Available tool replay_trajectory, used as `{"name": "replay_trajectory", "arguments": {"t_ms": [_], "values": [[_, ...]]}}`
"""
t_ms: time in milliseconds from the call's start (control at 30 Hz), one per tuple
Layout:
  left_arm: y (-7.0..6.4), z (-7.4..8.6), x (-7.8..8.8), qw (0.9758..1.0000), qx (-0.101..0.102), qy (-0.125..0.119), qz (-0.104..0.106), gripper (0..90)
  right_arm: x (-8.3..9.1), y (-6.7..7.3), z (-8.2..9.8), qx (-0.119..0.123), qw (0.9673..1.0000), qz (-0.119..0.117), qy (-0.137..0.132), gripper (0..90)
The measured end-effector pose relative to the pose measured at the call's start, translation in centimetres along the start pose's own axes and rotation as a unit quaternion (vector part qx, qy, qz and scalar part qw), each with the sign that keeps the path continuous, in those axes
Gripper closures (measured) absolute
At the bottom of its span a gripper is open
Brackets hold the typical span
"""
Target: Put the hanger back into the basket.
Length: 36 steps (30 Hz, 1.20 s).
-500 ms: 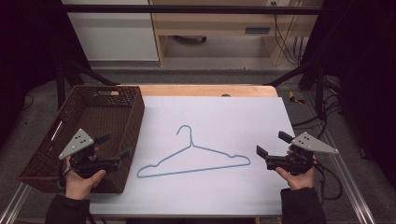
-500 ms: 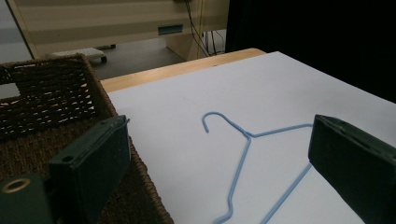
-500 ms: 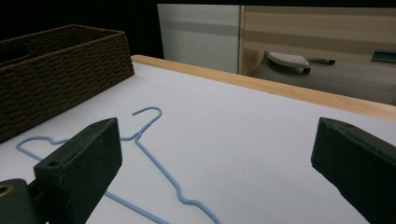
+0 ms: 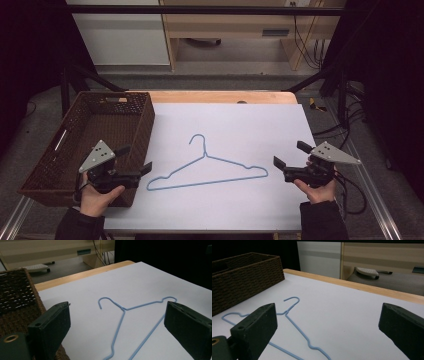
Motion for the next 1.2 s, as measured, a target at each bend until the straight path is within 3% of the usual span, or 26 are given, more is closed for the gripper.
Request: {"name": "replay_trajectory", "arguments": {"t_ms": [300,567,633,667,700,833,1000,1200], "values": [[-1.8,0.4,-2.6,0.9989,-0.02,0.037,0.021,6.9,-0.3,0.2,0.1,0.0,1.0,-0.004,0.004,2.5],[-2.1,0.7,-5.3,0.9967,-0.024,0.069,0.035,7.8,-0.8,0.5,0.4,0.001,0.9999,-0.007,0.012,2.4],[-2.3,0.8,-6.2,0.9954,-0.026,0.083,0.041,8.0,-0.9,0.6,0.4,0.002,0.9999,-0.008,0.014,2.5],[-2.4,1.1,-7.1,0.9932,-0.032,0.1,0.049,8.1,-0.9,0.6,0.5,0.002,0.9999,-0.008,0.014,2.4],[-2.4,1.1,-7.1,0.9932,-0.032,0.1,0.049,8.1,-0.9,0.7,0.5,0.002,0.9999,-0.008,0.015,2.4],[-2.8,1.6,-9.0,0.9889,-0.041,0.13,0.058,8.5,-0.9,0.7,0.4,0.002,0.9999,-0.009,0.013,2.4],[-3.1,2.1,-11.0,0.9857,-0.045,0.151,0.06,9.7,-0.9,0.7,0.3,0.002,0.9999,-0.009,0.012,2.4],[-2.9,3.2,-12.9,0.9799,-0.052,0.185,0.055,11.9,-0.9,0.7,0.4,0.004,0.9999,-0.01,0.013,2.4]]}}
Point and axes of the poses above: each handheld gripper's, and its own axes: x roughly backward along the jaws, z roughly out of its underside, y roughly to its left, the point moved 5 cm from there along -x, roughly forward along the jaws, and after that the axes turned 6 degrees about -y, right-handed, at the moved point
